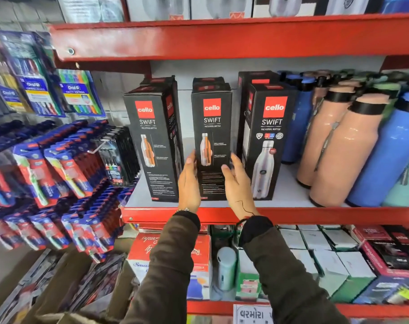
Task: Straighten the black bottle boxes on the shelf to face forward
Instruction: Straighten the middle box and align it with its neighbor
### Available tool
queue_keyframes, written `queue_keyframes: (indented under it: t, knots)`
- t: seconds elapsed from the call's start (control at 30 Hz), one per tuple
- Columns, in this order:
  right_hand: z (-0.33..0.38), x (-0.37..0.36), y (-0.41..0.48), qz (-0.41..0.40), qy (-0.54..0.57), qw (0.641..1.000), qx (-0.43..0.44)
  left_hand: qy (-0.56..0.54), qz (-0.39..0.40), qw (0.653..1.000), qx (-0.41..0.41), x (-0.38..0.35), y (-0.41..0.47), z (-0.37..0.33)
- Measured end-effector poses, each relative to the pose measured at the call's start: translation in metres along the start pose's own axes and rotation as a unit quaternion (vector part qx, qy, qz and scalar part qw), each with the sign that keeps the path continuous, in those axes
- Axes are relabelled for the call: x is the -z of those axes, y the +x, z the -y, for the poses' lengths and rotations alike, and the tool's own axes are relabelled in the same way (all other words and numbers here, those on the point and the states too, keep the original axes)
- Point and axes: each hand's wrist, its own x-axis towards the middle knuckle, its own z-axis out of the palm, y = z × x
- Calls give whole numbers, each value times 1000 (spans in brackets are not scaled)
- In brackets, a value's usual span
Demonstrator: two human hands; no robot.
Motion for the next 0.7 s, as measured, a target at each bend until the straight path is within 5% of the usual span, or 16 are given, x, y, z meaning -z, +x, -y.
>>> queue_keyframes:
  t: [0.47, 0.7]
  knots:
    - [9, -1, 2, -62, -87, 994, -1, -27, -17, 997, -66, 16, -14, -12]
    - [16, 2, 3, -61, -64, 996, 8, 101, 1, 990, -99, 18, 2, -4]
